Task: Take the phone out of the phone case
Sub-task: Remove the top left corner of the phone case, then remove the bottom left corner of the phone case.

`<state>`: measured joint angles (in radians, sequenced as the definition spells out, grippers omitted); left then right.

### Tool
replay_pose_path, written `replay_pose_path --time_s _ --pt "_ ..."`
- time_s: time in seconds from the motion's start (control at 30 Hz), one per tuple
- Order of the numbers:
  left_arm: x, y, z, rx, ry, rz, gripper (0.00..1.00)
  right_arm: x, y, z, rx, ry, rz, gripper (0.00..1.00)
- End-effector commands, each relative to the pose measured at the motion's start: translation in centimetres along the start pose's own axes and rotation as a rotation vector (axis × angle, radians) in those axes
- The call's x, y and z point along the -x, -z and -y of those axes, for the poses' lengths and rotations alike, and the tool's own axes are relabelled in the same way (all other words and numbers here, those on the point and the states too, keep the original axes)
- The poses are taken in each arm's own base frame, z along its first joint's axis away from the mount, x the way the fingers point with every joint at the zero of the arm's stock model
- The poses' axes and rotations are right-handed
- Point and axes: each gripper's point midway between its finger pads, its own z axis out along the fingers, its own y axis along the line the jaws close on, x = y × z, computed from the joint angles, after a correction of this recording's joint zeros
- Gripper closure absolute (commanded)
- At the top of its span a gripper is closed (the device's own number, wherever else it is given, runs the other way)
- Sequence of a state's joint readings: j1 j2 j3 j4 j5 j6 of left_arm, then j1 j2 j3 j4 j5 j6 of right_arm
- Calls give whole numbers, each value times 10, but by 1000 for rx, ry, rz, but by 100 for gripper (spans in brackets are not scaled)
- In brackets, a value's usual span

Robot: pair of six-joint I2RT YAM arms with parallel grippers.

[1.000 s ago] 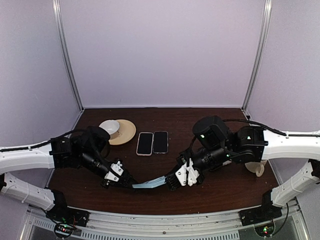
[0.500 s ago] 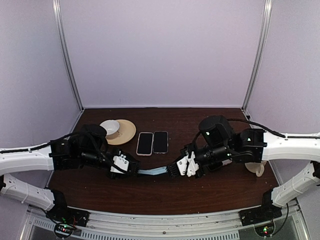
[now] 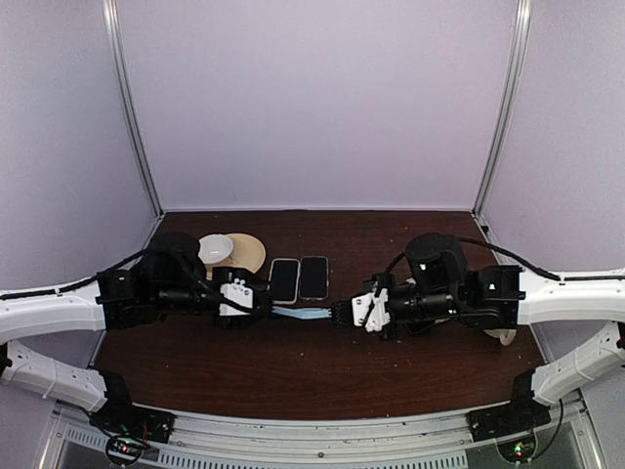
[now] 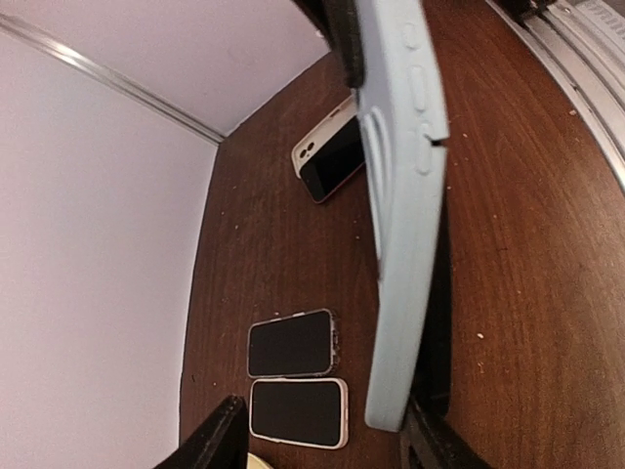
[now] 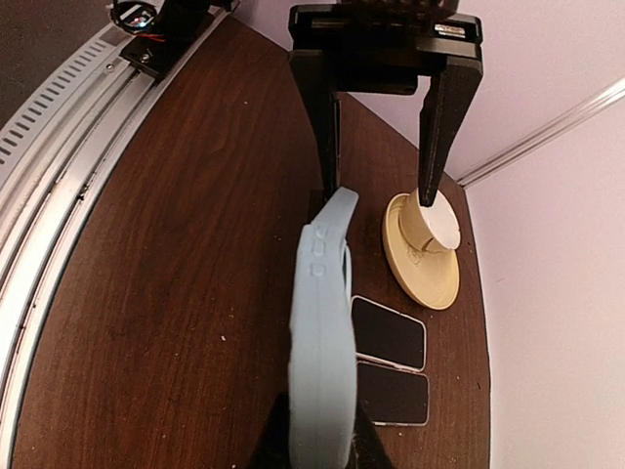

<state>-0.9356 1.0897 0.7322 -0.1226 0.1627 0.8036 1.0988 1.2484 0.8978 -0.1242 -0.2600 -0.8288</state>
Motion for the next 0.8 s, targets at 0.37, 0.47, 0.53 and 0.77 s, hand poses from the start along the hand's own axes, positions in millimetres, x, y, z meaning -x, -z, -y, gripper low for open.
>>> replay_pose_path --time_s 0.37,0.47,0.53,0.77 --pt "-18 37 -92 365 192 47 23 -23 37 75 -447 -247 -62 100" --pt "-21 42 -101 415 223 46 19 -25 42 88 -515 -320 -56 100" --pt "-24 46 -107 451 249 44 16 -28 46 100 -572 -384 -59 100" --pt "-16 50 -104 361 325 148 14 -10 53 111 -587 -441 40 100"
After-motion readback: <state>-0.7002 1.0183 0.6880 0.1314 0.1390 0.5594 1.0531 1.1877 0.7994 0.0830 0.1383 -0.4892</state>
